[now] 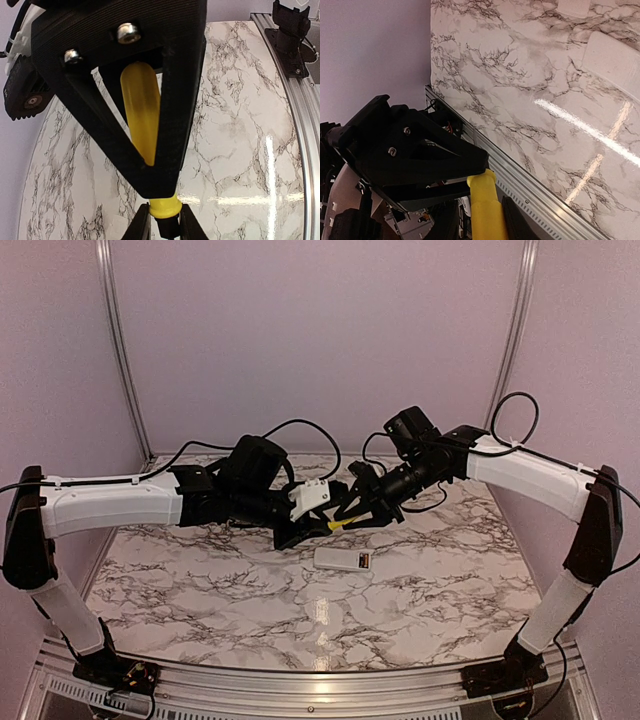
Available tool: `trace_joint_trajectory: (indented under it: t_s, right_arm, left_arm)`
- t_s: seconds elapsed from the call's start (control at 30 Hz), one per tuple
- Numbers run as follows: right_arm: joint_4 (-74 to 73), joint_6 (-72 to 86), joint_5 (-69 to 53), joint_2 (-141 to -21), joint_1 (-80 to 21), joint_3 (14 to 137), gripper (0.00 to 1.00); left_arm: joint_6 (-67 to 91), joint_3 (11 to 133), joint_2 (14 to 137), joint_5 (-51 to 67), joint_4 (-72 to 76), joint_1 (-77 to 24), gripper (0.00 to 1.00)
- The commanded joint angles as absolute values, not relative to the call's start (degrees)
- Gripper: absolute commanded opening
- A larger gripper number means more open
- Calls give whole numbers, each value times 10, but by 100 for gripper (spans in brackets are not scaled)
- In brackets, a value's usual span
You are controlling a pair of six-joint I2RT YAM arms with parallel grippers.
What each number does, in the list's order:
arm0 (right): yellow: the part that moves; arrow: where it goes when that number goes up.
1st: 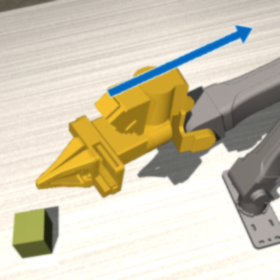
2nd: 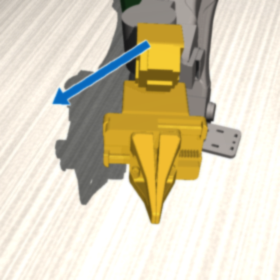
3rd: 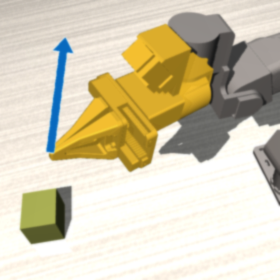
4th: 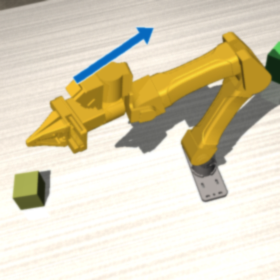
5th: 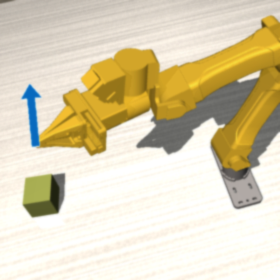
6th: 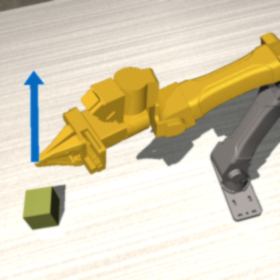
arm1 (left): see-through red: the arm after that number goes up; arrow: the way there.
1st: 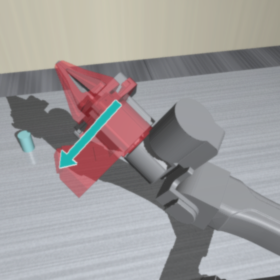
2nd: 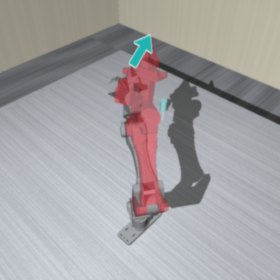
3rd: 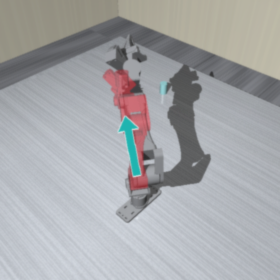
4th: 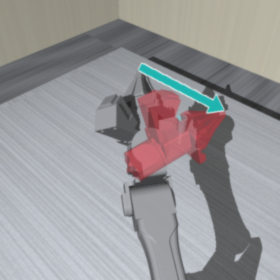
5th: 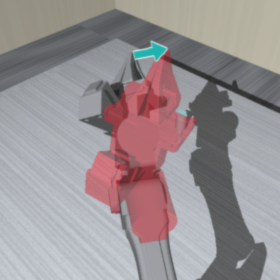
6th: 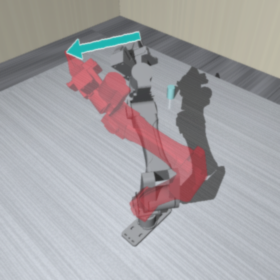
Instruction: Unload the batteries from the remote control
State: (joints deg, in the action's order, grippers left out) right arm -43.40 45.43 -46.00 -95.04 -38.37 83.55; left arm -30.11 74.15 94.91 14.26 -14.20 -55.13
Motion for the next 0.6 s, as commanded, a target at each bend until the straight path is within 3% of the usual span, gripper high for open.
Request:
trace_joint_trajectory:
  t_s: [0.0, 0.57]
  right_arm:
    - [-424, 460, -453, -957, -388, 862, 27]
    - [-417, 467, -440, -960, -388, 865, 28]
  left_arm:
    - [-318, 738, 946, 125, -146, -558, 0]
    - [-323, 724, 930, 133, -134, -560, 0]
